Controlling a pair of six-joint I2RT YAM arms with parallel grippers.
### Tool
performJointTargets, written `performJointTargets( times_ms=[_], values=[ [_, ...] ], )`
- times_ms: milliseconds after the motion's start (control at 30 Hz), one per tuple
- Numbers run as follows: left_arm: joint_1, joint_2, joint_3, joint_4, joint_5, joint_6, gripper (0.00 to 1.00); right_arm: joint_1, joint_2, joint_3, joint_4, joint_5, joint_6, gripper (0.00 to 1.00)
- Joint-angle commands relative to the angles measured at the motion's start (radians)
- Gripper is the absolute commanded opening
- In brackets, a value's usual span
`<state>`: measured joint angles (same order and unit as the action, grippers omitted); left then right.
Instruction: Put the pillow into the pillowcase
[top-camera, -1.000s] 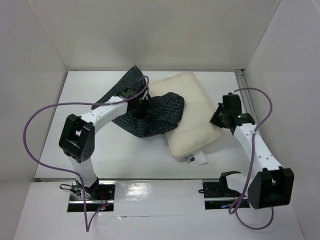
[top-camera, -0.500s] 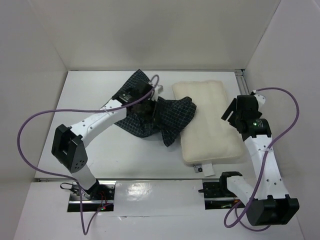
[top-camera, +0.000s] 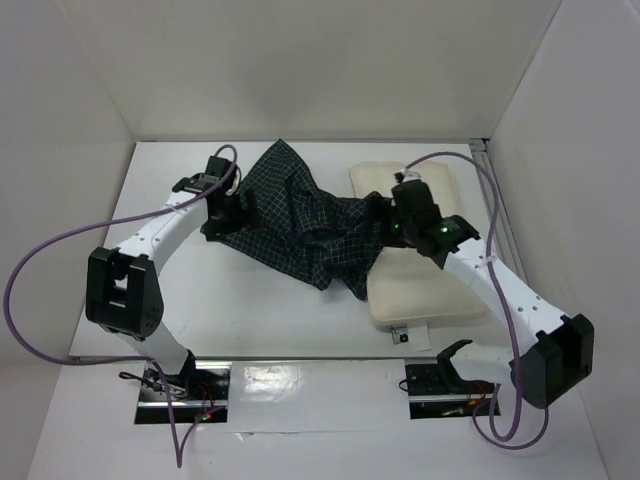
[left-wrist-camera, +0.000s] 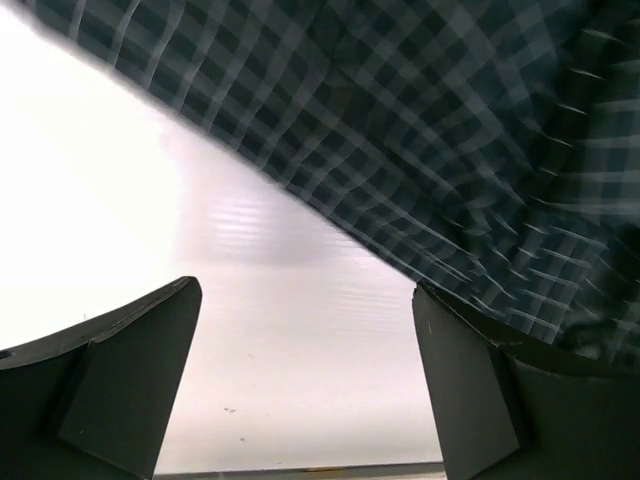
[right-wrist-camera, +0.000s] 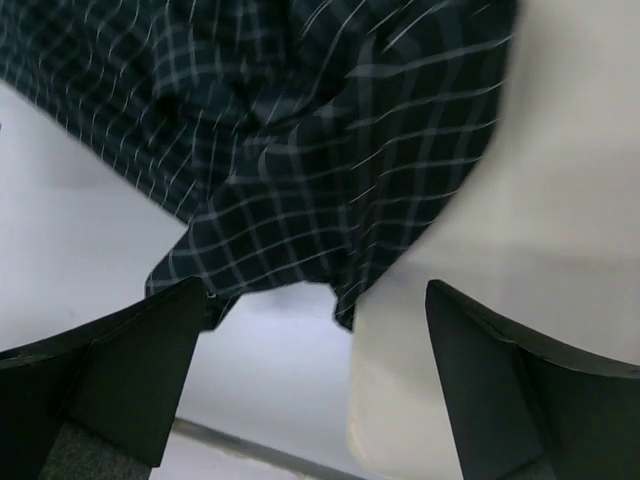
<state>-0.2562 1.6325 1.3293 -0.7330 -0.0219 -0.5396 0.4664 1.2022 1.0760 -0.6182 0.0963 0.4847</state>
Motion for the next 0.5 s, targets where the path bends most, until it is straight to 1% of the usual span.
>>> performJointTargets(
  times_ms=[0, 67, 133, 267, 333, 367, 433, 467],
  values=[
    [0.043, 0.009, -0.073, 0.050, -0.012, -0.137, 1.00, 0.104, 0.011, -0.042, 0.092, 0.011, 0.064, 0.98],
    [0.080, 0.038, -0.102, 0.095, 0.012, -0.146, 1.00, 0.162, 0.046, -0.063, 0.109, 0.002, 0.074, 0.99],
    [0.080, 0.090, -0.102, 0.135, 0.049, -0.132, 1.00, 0.163, 0.072, -0.064, 0.120, -0.026, 0.062, 0.99],
    [0.080, 0.200, -0.015, 0.132, 0.027, -0.144, 1.00, 0.163, 0.140, -0.064, 0.129, -0.011, 0.040, 0.99],
    [0.080, 0.263, -0.005, 0.132, 0.017, -0.172, 1.00, 0.163, 0.180, -0.064, 0.129, 0.031, 0.040, 0.94],
    [0.080, 0.291, 0.007, 0.141, 0.017, -0.184, 0.98, 0.163, 0.204, -0.064, 0.138, 0.054, 0.040, 0.86],
    [0.080, 0.312, 0.016, 0.161, 0.017, -0.184, 0.90, 0.163, 0.215, -0.064, 0.149, 0.054, 0.029, 0.77],
    [0.080, 0.325, 0.016, 0.170, 0.017, -0.184, 0.84, 0.163, 0.229, -0.064, 0.149, 0.054, 0.029, 0.72]
  ],
)
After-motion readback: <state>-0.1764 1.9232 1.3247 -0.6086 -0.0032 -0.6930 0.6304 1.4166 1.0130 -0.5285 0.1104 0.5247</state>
